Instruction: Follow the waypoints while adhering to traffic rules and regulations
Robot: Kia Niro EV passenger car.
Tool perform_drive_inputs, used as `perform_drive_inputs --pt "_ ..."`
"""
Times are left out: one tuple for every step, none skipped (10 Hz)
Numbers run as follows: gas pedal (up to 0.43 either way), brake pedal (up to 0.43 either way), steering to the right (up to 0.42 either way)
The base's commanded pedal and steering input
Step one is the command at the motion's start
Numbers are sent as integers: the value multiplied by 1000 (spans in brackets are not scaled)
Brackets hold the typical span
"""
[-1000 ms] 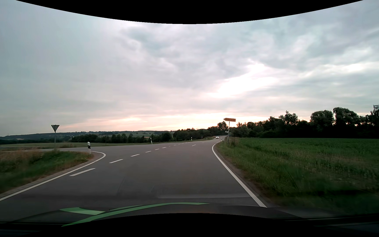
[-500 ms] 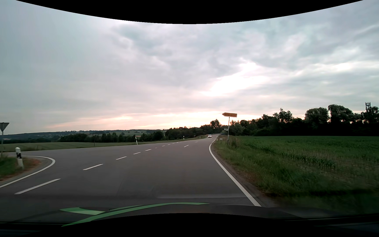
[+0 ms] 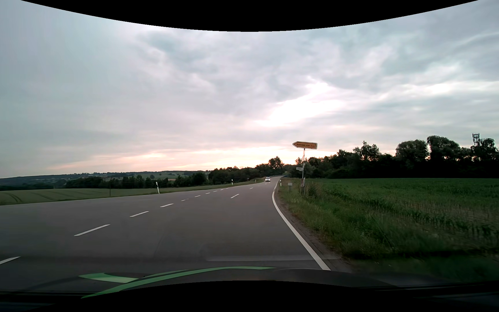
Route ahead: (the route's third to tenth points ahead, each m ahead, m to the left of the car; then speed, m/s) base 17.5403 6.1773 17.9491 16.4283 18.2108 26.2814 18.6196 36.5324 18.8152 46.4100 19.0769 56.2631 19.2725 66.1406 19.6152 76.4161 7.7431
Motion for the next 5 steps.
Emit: perform_drive_inputs --pt "0 268 31" --pt "0 274 27" --pt "0 274 26" --pt "0 274 25" --pt "0 280 23"
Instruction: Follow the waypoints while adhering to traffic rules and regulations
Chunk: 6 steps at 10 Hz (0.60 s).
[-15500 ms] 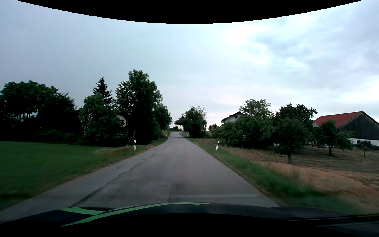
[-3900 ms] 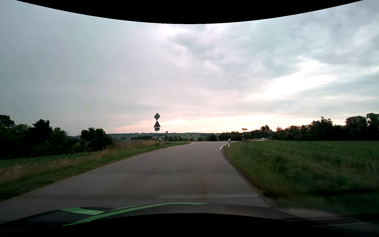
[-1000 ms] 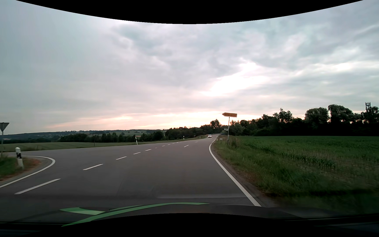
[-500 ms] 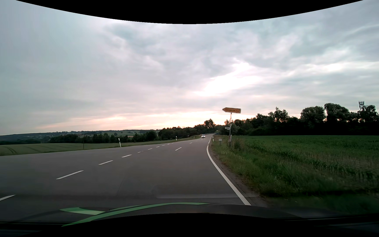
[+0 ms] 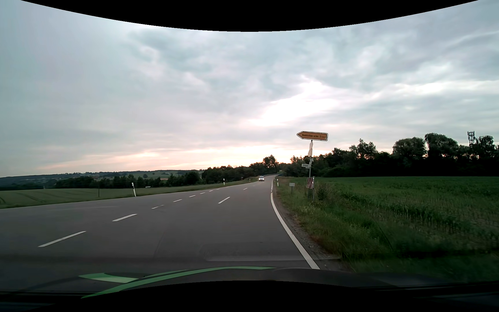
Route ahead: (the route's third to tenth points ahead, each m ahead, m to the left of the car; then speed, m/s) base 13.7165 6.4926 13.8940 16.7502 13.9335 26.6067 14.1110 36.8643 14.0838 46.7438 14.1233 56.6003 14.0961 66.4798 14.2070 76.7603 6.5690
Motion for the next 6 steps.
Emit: perform_drive_inputs --pt "0 280 18" --pt "0 280 17" --pt "0 280 16" --pt "0 280 16" --pt "0 280 17" --pt "0 280 16"
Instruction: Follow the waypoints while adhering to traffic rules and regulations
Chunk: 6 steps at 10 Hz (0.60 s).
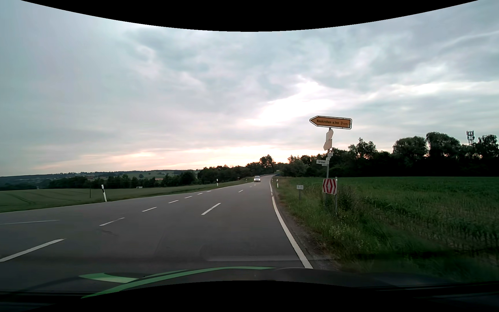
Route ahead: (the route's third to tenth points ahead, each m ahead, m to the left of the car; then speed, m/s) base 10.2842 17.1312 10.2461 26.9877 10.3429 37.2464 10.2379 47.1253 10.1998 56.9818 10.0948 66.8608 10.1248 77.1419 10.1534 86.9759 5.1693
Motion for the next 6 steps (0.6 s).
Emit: perform_drive_inputs --pt "0 280 15" --pt "0 280 14" --pt "0 280 14" --pt "0 280 12" --pt "0 280 11" --pt "0 280 11"
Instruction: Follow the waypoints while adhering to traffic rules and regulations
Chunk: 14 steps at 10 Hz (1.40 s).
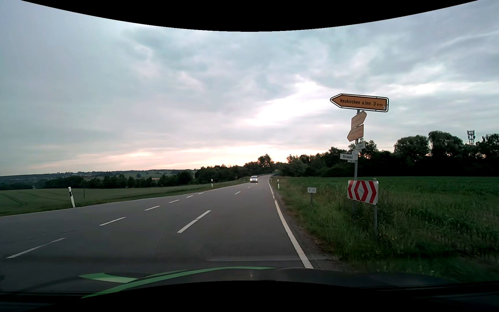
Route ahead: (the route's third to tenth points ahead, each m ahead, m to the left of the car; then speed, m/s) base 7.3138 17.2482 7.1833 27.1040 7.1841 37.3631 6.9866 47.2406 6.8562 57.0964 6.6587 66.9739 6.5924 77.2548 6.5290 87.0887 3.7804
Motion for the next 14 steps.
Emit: perform_drive_inputs --pt "0 280 10" --pt "0 280 10" --pt "0 280 10" --pt "0 280 10" --pt "0 280 9" --pt "0 280 7" --pt "0 274 5" --pt "0 274 4" --pt "0 274 2" --pt "0 274 2" --pt "0 274 0" --pt "0 268 -2" --pt "0 268 -2" --pt "0 262 -2"
